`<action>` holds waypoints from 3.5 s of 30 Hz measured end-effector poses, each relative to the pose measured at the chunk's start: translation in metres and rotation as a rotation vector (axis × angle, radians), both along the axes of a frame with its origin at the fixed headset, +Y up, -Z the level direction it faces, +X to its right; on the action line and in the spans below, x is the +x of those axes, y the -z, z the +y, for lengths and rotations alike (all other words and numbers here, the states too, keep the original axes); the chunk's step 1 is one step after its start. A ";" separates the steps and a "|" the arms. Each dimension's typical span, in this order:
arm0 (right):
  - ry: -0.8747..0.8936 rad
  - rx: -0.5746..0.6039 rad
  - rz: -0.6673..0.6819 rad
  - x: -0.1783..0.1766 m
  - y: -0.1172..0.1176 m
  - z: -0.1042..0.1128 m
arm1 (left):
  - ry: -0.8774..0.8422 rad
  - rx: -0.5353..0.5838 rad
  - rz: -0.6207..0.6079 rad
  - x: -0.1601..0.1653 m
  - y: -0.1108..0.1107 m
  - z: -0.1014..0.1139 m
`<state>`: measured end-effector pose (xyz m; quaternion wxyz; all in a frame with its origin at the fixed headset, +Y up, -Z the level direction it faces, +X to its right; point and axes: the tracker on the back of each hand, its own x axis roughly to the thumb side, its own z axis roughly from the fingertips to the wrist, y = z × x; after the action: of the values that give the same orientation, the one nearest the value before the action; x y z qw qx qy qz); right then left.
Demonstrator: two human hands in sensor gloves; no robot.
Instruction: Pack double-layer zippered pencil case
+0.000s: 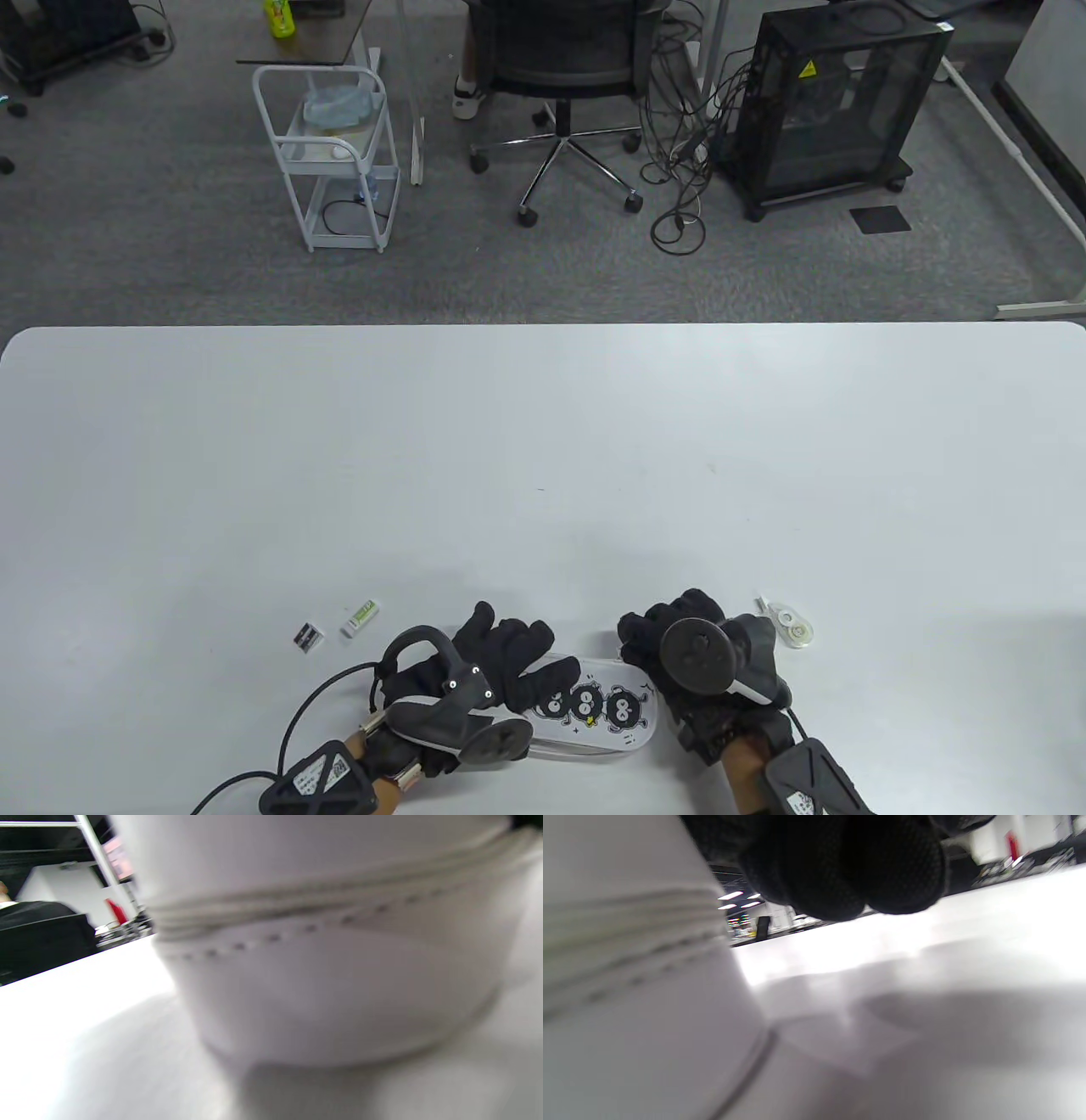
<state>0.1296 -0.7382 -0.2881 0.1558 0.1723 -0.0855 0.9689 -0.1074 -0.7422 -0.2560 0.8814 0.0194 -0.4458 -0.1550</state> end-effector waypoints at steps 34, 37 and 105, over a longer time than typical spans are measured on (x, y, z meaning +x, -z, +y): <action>-0.151 -0.616 -0.095 0.002 0.001 -0.002 | 0.050 -0.223 0.738 0.016 0.133 0.033; -0.144 -0.627 -0.091 0.003 0.002 -0.003 | 0.137 -0.239 0.749 0.021 0.138 0.029; -0.082 0.107 -0.059 -0.017 -0.028 0.038 | -0.462 0.214 0.595 -0.126 0.021 0.065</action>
<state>0.1127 -0.7005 -0.2597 0.1042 0.1552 -0.1344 0.9731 -0.2331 -0.6772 -0.2769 0.9768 0.1654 -0.1360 0.0032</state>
